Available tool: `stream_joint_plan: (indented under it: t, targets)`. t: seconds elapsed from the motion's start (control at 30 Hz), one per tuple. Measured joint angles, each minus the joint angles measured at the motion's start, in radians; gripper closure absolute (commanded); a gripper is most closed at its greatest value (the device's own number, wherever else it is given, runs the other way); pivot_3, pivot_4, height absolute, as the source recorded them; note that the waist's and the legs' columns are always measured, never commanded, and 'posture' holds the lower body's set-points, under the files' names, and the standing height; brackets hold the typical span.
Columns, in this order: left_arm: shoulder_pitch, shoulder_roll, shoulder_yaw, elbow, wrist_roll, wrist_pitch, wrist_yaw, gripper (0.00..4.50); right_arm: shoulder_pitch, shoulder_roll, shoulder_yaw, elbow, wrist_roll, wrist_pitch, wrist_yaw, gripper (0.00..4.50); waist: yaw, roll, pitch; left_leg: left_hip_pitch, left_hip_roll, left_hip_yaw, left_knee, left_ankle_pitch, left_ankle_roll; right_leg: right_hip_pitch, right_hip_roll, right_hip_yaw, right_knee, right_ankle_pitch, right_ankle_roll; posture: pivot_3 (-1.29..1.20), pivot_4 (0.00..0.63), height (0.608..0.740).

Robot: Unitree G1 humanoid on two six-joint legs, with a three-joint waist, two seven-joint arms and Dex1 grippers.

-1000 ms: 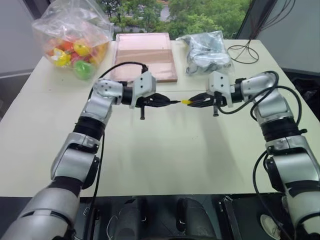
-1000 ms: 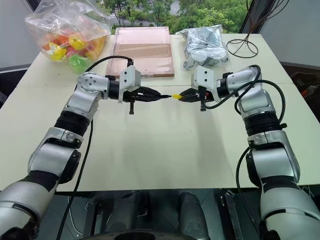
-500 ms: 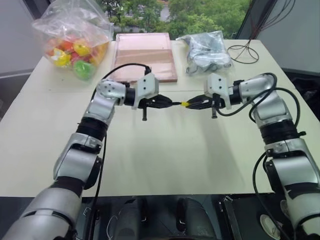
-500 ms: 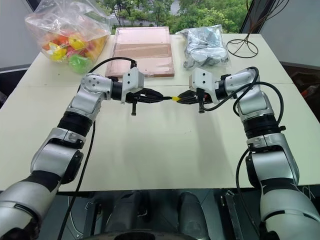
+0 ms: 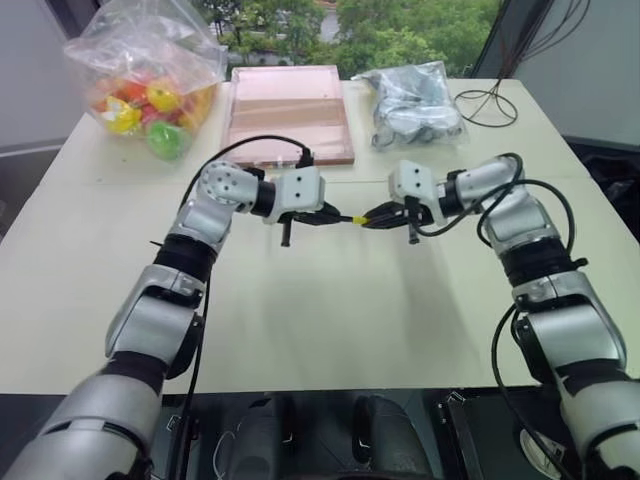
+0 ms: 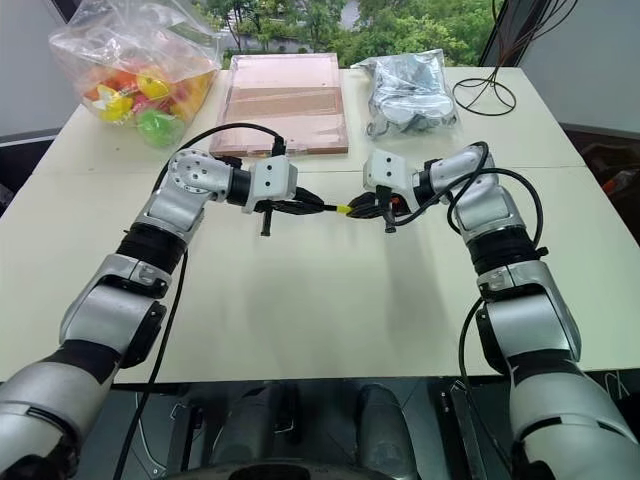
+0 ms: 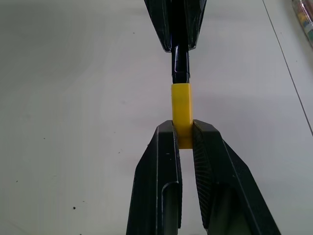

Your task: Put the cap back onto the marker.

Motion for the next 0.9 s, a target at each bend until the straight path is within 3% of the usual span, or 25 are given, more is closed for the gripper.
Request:
stream_joint_plan:
  t: [0.33,0.57,0.9]
  targets:
    - [0.015,0.013,0.003,-0.018,0.029,0.014,-0.011,4.50,-0.029,0.049,0.006,0.079,-0.037,-0.042,-0.015,4.35,-0.001,0.000,0.000,0.000,0.000,0.000,0.000,0.000,0.000,0.000,0.000,0.000,0.000,0.000,0.000,0.00,0.150,0.740]
    - [0.021,0.005,0.031,-0.032,0.009,0.136,-0.030,4.50,-0.030,0.064,0.006,0.082,-0.048,-0.043,-0.046,4.35,-0.001,0.000,0.000,0.000,0.000,0.000,0.000,0.000,0.000,0.000,0.000,0.000,0.000,0.000,0.000,0.00,0.150,0.740]
    - [0.023,0.000,0.085,-0.047,-0.017,0.166,-0.042,4.50,-0.016,0.042,-0.001,-0.053,-0.063,0.027,-0.066,4.35,-0.001,0.000,0.000,0.000,0.000,0.000,0.000,0.000,0.000,0.000,0.000,0.000,0.000,0.000,0.000,0.00,0.150,0.740]
